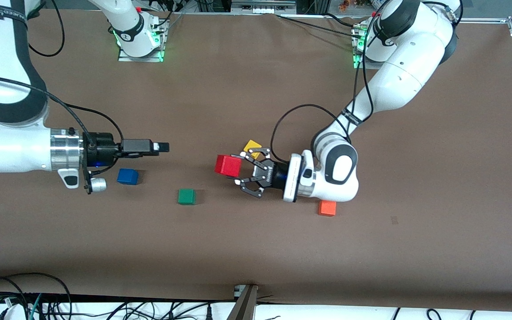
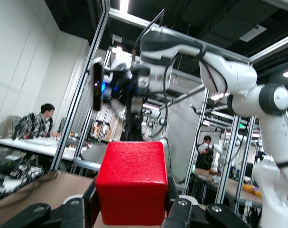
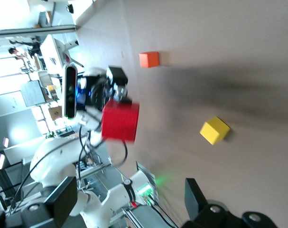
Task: Pass red block to right arm, stack on blue
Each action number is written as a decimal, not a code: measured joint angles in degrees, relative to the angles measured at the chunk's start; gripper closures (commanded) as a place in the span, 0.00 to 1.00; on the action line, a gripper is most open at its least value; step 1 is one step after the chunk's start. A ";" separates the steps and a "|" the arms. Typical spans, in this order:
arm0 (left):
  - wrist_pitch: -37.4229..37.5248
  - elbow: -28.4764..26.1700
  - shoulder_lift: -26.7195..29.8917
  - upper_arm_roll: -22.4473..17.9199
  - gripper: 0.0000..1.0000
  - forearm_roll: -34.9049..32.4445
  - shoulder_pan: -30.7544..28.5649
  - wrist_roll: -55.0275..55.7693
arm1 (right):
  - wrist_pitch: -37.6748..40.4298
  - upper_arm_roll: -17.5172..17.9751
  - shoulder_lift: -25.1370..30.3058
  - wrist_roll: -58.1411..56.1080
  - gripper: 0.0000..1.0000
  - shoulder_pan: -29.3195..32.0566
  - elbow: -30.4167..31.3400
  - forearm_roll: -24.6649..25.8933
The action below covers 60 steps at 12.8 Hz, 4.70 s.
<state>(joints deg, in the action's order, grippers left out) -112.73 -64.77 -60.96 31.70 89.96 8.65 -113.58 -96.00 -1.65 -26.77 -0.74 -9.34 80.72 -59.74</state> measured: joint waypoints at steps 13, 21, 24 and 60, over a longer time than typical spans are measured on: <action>-6.95 -4.38 4.78 5.71 1.00 1.64 0.48 0.51 | -7.59 0.19 0.16 14.07 0.00 -6.05 -0.78 -1.66; -7.00 -4.62 4.78 5.71 1.00 1.65 0.70 0.49 | -7.49 0.20 0.18 19.02 0.96 -9.14 -0.62 2.62; -7.07 -4.71 4.82 5.70 1.00 3.23 0.71 0.10 | -7.46 0.03 0.18 18.54 1.00 -9.04 -0.57 3.85; 31.04 8.24 20.58 -3.18 0.00 -78.72 -31.99 13.54 | -33.64 -8.04 -2.30 3.59 1.00 -4.46 23.94 55.82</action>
<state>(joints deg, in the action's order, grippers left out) -81.69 -56.52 -40.39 28.52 11.24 -23.34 -100.04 -129.64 -9.69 -29.06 2.85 -13.80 104.66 -3.93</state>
